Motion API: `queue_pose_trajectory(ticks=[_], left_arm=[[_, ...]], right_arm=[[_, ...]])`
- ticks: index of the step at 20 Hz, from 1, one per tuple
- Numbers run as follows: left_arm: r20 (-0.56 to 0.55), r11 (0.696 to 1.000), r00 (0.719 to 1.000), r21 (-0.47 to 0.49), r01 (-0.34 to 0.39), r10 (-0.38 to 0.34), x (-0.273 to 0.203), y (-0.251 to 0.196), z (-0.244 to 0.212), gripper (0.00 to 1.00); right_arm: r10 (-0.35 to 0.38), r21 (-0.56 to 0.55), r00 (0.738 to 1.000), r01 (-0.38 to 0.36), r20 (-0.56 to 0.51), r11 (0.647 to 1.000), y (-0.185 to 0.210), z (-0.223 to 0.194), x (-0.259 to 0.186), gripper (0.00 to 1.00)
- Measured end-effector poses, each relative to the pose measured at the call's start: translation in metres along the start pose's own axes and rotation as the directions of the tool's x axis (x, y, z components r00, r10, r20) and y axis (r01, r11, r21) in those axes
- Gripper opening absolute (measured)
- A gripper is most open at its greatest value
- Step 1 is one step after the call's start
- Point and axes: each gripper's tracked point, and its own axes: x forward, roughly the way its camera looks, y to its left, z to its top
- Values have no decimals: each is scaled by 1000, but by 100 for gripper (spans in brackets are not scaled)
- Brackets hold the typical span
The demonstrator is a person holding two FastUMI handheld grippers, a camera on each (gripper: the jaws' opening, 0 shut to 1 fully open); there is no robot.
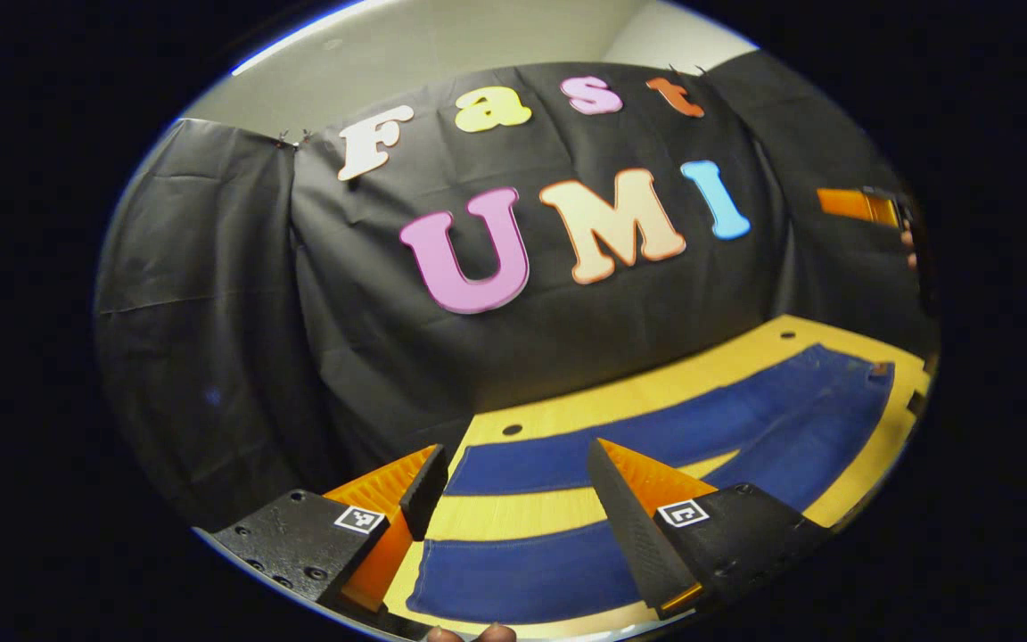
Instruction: Grasp the waist and the cuffs of the jeans and fold them to make the two legs overlap; first hold the waist and fold one-third of the jeans toward the cuffs, then hold the cuffs and fold the remaining one-third in the same direction to finish folding.
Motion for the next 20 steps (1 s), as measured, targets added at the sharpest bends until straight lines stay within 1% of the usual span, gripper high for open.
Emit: queue_pose_trajectory(ticks=[1,4,7,9,10,11,12,14,16,18,20], left_arm=[[-40,1000,999,26,9,-8,-2,-2,-18,95],[-157,987,986,139,83,-61,-6,-13,-66,95],[-238,952,966,262,159,-96,-13,-18,-105,96],[-299,927,946,302,222,-129,-16,-26,-135,95],[-334,912,931,320,255,-144,-18,-29,-151,95],[-370,895,918,349,278,-141,-20,-26,-166,95],[-407,872,902,380,310,-143,-21,-25,-182,95],[-463,828,873,422,368,-152,-26,-24,-204,95],[-493,787,856,462,409,-155,-28,-22,-221,95],[-507,759,849,493,426,-147,-26,-19,-229,95],[-532,735,834,506,452,-148,-26,-14,-244,95]], right_arm=[[-6,2,1000,6,-6,1000,-1,-3,0,98],[-20,-13,999,20,-34,1000,-3,-16,-3,98],[-34,-27,997,32,-65,999,-1,-30,-8,100],[-38,-30,996,36,-83,999,2,-39,-11,99],[-41,-36,995,38,-91,999,3,-43,-13,99],[-45,-42,994,41,-100,998,5,-48,-15,100],[-48,-46,993,43,-108,998,7,-52,-17,99],[-52,-50,991,46,-122,998,13,-58,-21,100],[-58,-58,990,51,-131,997,18,-61,-24,100],[-61,-63,989,53,-135,997,22,-62,-25,99],[-67,-66,987,59,-143,996,25,-63,-25,100]])
